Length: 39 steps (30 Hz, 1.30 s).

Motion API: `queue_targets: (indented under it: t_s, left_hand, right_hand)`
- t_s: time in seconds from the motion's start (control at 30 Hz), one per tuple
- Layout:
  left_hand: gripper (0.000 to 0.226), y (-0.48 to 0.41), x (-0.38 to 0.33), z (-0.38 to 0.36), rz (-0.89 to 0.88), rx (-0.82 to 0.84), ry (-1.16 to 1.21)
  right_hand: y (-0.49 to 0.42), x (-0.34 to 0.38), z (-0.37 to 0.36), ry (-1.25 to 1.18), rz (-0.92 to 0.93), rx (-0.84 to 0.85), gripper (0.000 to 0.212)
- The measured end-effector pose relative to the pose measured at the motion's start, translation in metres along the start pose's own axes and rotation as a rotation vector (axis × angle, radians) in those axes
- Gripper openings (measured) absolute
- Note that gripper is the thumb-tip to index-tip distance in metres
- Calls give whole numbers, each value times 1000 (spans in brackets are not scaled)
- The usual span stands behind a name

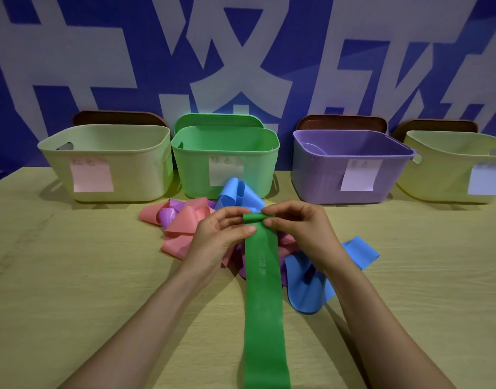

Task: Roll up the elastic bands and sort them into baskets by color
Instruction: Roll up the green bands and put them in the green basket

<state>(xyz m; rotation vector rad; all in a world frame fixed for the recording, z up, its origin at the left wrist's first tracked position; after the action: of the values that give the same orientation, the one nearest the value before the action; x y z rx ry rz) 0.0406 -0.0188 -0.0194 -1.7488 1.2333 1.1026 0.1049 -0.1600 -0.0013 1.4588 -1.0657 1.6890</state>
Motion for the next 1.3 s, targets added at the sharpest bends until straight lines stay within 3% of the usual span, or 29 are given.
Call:
queue_targets:
  t_s: [0.17,0.33,0.5,0.7,0.9,1.2,1.3]
  left_hand:
    - [13,-2,2,1,-9,-47,37]
    - [19,-3,-1,4,-62,-55,3]
    - [21,-4,-3,6,-96,-72,-12]
    - [19,-2,3,1,-5,-38,2]
    - [17,-2,0,1,-23,-43,10]
    - [19,-5,-1,5,-99,-89,-65]
    - [23,-5,-2,4,-110,-68,-50]
  right_hand:
    - [1,-1,-1,33,-5,17,17]
    - [-1,3,0,67,93,22,23]
    - [-1,-1,-4,228,108,4,9]
    - [-1,1,1,105,77,14,13]
    - [0,-1,-2,22,31,50,15]
    - [-3,-5,-2,58,46,65,26]
    - [-4,-4,0,179,103,26,17]
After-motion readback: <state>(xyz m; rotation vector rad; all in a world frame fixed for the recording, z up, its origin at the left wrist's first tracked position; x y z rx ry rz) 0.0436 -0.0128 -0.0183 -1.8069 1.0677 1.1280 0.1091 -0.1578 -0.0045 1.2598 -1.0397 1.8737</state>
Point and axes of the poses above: each hand's wrist, its own y-axis away from the middle knuckle, its own z-axis out of the back of the hand, x = y × z, the point moved 5 cm from there along -y, towards the middle knuckle, and after that the axes turned 2 degrees about y, right-handed, at the moved point
